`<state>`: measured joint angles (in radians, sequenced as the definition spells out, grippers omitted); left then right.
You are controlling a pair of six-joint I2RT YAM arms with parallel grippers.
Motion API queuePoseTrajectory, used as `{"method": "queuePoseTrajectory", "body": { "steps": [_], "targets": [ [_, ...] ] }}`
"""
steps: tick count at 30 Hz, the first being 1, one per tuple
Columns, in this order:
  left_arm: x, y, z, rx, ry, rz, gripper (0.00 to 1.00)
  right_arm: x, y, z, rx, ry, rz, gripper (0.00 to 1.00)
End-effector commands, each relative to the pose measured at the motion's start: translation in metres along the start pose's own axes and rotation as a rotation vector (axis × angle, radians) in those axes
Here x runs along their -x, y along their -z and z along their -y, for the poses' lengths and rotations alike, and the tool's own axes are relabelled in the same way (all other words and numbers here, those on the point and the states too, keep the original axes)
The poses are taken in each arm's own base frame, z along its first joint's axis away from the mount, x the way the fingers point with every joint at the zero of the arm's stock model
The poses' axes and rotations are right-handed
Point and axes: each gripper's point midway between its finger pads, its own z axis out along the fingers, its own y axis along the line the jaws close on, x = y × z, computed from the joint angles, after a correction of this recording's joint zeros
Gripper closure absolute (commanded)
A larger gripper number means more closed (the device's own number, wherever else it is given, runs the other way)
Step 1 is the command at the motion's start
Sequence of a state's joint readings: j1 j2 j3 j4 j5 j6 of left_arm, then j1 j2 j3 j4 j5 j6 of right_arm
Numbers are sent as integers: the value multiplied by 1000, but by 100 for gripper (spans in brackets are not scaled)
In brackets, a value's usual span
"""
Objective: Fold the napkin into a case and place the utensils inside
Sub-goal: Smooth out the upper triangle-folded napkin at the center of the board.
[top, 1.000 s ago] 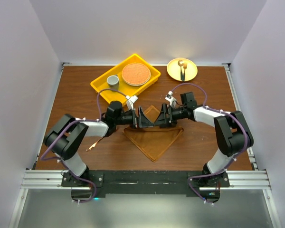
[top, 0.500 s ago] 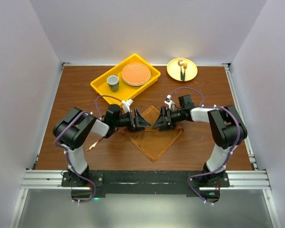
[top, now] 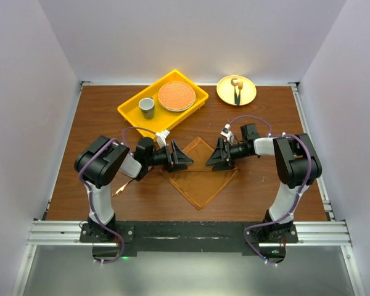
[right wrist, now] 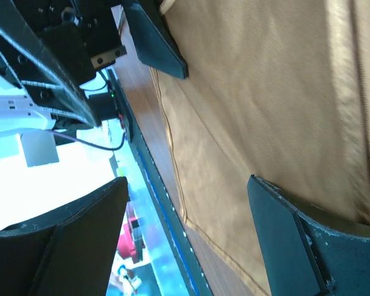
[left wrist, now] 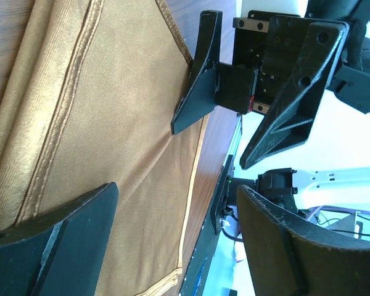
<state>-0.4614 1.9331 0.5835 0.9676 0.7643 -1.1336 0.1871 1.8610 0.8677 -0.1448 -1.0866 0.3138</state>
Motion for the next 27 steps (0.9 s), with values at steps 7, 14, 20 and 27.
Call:
{"method": "queuePoseTrajectory", "body": {
  "steps": [7,14,20,27],
  "targets": [
    [-5,9,-28,70,36,1,19,-31,30,33,-76,3,-91,16],
    [-8,10,-35,88,38,-3,20,-30,37,48,-77,-39,-70,17],
    [-7,11,-37,92,68,5,21,-30,34,55,-76,-82,-72,19],
    [-7,13,-33,62,48,6,21,-33,34,59,-93,-101,-67,22]
  ]
}}
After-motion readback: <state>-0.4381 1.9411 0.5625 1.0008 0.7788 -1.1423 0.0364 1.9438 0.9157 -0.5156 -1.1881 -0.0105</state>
